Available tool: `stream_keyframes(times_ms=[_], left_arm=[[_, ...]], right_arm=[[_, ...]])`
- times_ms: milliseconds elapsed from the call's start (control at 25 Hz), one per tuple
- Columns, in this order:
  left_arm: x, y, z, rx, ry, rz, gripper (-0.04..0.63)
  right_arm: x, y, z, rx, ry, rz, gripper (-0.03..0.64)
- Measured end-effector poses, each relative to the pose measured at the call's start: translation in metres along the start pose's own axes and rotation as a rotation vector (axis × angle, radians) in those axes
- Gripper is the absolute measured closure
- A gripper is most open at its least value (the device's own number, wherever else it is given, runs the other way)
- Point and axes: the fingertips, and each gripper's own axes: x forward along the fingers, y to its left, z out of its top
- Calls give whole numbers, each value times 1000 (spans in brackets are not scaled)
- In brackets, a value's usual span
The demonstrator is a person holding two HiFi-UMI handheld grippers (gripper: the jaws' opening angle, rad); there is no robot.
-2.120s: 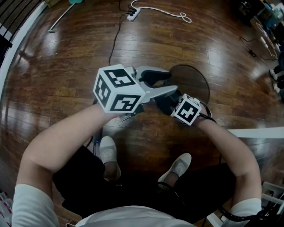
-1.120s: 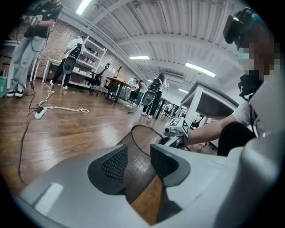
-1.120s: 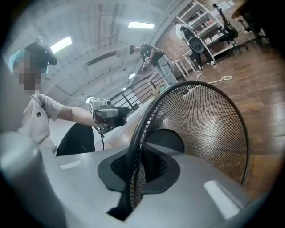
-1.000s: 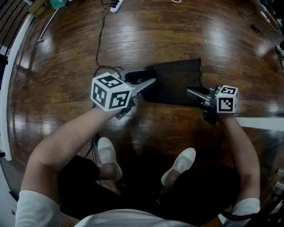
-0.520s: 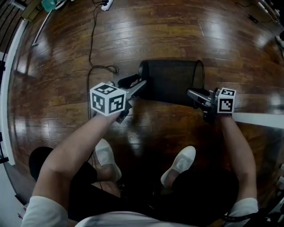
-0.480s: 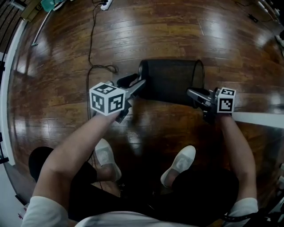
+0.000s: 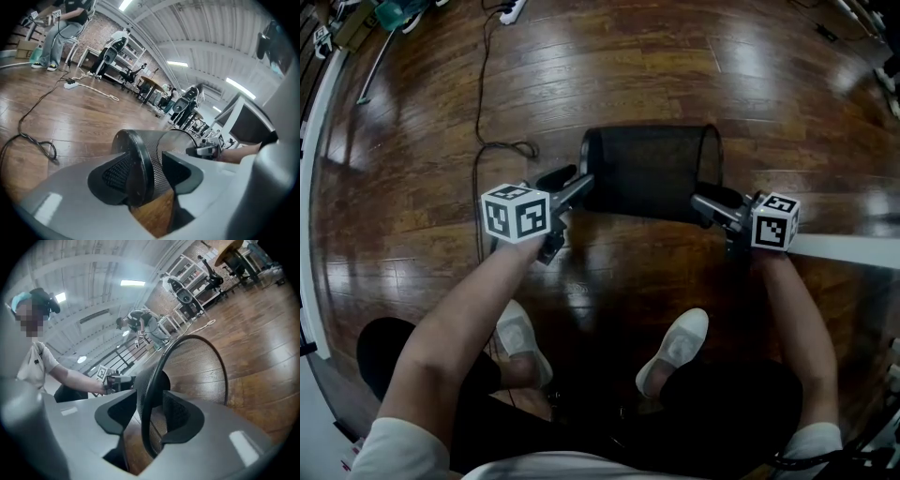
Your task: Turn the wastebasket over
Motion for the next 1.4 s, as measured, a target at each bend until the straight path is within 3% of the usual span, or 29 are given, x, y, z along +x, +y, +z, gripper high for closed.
stream_keyframes(times_ms=[160, 240, 320, 480, 560, 760, 1000, 1160, 1400], left_arm=[[5, 1, -4, -44, -4, -32, 379], [8, 1, -5, -62, -12, -49, 377], [9, 0, -5, -90, -26, -67, 379], [8, 5, -5, -185, -68, -59, 393], [6, 6, -6, -185, -51, -35, 402], [-14, -9, 18, -84, 9, -50, 425], [-70, -60, 58, 160, 144, -145, 454], [-80, -93, 67, 284, 188, -204, 463], [-54, -128, 75, 439, 222, -256, 495]], right_arm=[[-27, -6, 8, -26, -52, -153, 457], [-35, -6, 13, -44, -61, -198, 506], [-36, -4, 14, -59, -55, -222, 558], [-33, -6, 10, -10, -46, -221, 575], [-31, -6, 7, 2, -48, -208, 584], [-30, -7, 10, 51, -103, -152, 586], [-10, -6, -9, 204, -184, -26, 585], [4, -8, -32, 304, -213, 55, 577], [9, -34, -63, 344, -194, 11, 572]])
